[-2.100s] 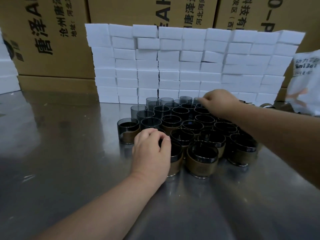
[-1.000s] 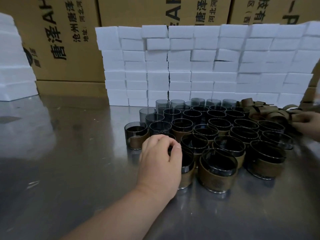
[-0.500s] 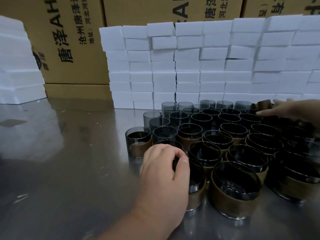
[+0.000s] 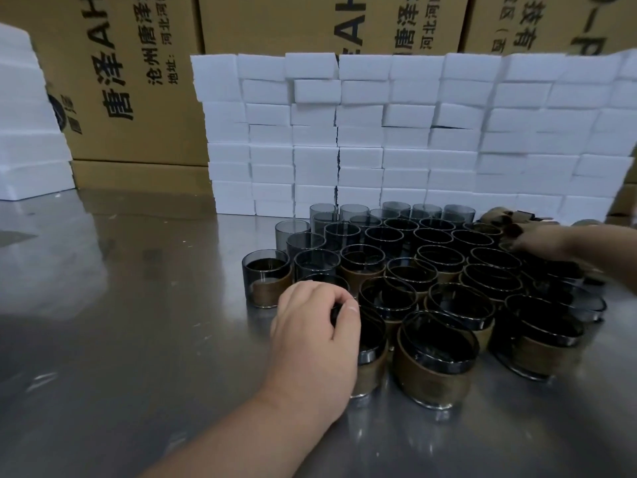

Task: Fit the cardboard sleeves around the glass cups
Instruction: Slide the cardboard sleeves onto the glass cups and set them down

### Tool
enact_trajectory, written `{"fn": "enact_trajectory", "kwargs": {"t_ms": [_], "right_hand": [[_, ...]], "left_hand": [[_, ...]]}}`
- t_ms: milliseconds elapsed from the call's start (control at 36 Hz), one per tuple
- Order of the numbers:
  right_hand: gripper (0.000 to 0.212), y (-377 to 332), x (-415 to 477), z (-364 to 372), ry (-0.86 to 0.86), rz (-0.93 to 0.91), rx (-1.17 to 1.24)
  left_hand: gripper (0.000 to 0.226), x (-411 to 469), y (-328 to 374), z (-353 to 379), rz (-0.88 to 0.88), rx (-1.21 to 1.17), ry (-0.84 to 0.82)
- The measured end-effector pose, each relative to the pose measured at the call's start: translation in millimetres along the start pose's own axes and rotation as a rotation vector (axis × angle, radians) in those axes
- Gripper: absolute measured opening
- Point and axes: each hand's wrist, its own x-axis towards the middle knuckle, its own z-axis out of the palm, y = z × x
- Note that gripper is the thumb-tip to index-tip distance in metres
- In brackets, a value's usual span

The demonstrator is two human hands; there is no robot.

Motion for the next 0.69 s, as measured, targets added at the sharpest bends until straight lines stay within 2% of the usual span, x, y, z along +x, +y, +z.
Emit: {"fn": "enact_trajectory", "kwargs": {"t_ms": [56, 167, 306, 528, 695], "right_hand": [[0.018, -5, -8, -2, -0.065, 0.051, -0.04], [0.009, -14, -28, -10, -0.014, 0.083, 0.013], [0.019, -18, -39, -14, 0.027, 0.104, 0.04], [0.02, -28, -43, -8, 0.016, 0.05, 0.158], [0.019, -18, -38, -20, 0.114, 0.064, 0.27]], "left_hand": [[0.02, 0, 0, 0, 0.005, -0.002, -0.001], [0.021, 0, 2, -2, 0.005, -0.005, -0.004], [0.014, 0, 2, -2, 0.0, -0.016, -0.016], [0.019, -1, 2, -3, 0.007, 0.002, -0.023], [0.013, -1, 3, -3, 0.013, -0.003, -0.026]]}}
